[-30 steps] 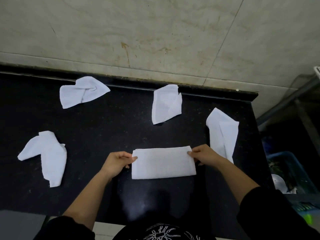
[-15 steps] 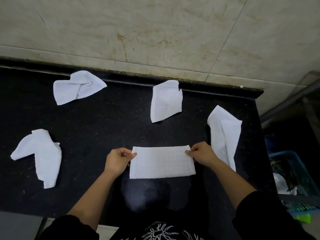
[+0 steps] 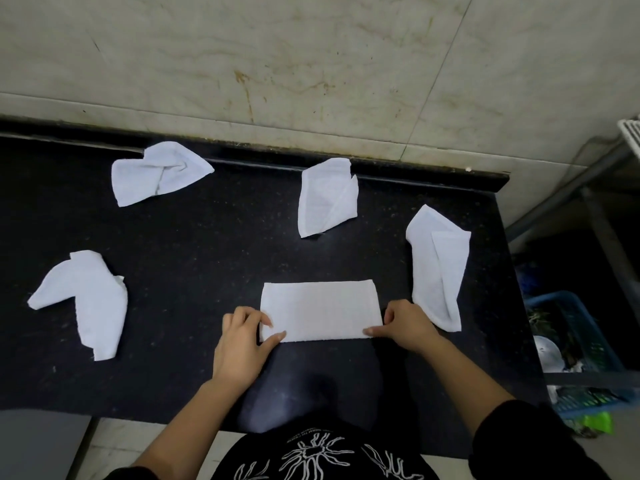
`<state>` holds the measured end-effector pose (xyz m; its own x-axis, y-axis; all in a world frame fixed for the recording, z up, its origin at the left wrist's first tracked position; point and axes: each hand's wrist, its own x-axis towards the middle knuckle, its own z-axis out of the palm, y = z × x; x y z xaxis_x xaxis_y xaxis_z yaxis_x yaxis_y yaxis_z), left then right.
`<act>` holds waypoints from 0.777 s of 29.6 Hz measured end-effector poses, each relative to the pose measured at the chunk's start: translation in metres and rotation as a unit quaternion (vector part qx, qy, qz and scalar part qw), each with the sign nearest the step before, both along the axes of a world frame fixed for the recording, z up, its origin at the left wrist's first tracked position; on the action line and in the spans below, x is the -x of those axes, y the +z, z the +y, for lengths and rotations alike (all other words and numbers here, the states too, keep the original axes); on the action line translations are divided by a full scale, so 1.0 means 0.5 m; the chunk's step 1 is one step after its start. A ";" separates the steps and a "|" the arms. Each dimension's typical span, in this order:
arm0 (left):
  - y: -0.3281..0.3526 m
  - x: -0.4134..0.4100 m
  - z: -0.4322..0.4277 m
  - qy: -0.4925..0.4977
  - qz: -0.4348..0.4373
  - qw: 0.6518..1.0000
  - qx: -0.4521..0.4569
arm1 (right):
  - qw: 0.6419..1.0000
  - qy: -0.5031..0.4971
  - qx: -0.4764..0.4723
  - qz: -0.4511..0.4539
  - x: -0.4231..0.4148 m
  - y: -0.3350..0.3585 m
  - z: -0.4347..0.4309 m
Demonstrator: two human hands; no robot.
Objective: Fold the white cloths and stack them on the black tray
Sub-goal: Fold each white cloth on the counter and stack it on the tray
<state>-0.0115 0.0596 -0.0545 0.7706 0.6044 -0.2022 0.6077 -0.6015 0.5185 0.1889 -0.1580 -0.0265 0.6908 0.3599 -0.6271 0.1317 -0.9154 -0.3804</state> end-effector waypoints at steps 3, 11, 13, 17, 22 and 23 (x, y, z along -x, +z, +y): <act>-0.013 0.023 -0.010 0.015 -0.004 1.000 -0.001 | 0.999 -0.051 -0.012 -0.001 0.016 0.001 -0.013; -0.016 0.021 -0.020 0.033 -0.020 0.999 0.016 | 0.958 -0.267 -0.056 0.092 0.044 0.014 0.014; -0.015 0.018 -0.017 0.040 -0.019 0.999 0.026 | 0.945 -0.303 -0.065 0.104 0.048 0.017 0.013; -0.008 0.012 -0.009 0.017 -0.006 0.999 0.030 | 0.925 -0.344 -0.100 0.130 0.048 0.019 0.014; 0.000 0.009 0.001 0.015 0.007 0.999 0.044 | 0.914 -0.353 -0.169 0.110 0.045 0.016 0.028; 0.002 0.006 0.003 0.022 0.006 0.998 0.053 | 0.915 -0.352 -0.170 0.103 0.043 0.017 0.031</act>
